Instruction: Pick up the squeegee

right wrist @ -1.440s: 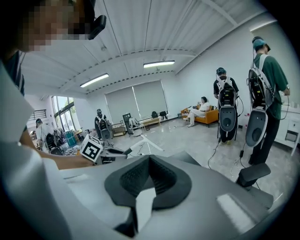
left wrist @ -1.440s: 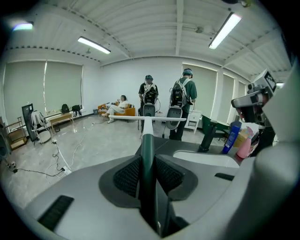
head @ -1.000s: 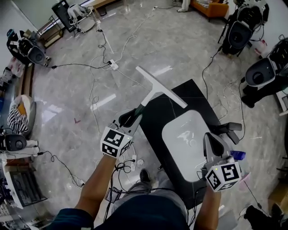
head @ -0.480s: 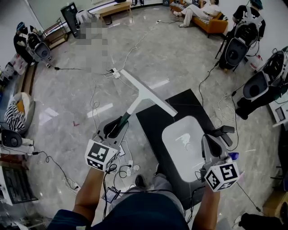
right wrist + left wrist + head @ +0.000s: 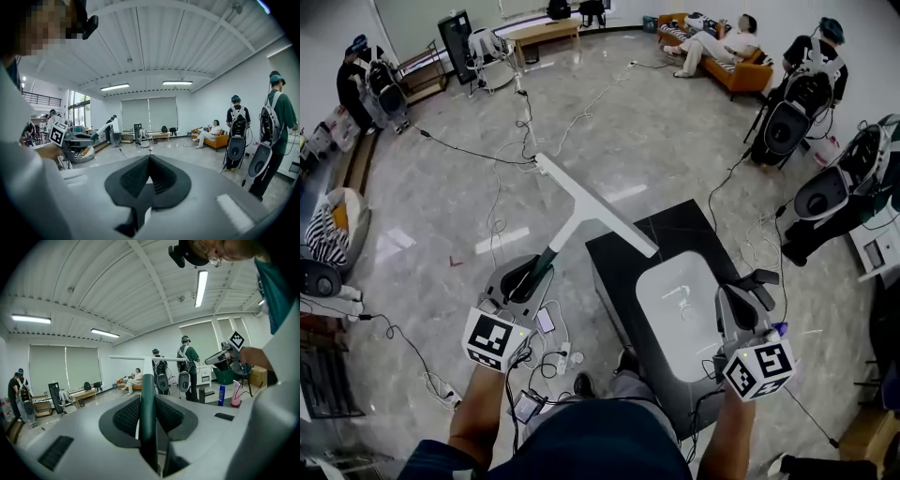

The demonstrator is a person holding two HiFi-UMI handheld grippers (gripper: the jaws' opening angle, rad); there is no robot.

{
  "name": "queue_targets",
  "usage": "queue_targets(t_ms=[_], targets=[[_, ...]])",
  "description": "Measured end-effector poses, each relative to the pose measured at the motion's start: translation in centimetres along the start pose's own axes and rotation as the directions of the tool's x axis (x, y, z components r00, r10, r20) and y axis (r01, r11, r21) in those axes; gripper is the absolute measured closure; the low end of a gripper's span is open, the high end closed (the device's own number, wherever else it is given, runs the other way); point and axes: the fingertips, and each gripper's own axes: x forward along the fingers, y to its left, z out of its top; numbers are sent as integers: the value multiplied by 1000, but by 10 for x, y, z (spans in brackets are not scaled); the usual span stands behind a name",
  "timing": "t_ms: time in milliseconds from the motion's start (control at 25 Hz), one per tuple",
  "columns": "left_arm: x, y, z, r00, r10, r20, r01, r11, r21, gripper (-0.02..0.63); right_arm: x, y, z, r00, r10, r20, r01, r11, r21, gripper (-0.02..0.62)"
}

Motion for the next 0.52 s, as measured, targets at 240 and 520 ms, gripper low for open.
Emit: queue_targets(t_ms=[240, 520], targets=[[-16, -4, 4, 1000, 9, 12, -9, 1000, 5, 509, -14, 7, 6, 1000, -4, 8, 4, 1000, -19, 588], [-26, -8, 11, 1000, 10, 18, -10, 1000, 6, 509, -26, 12, 10, 1000, -7, 3, 7, 1000, -24, 588]])
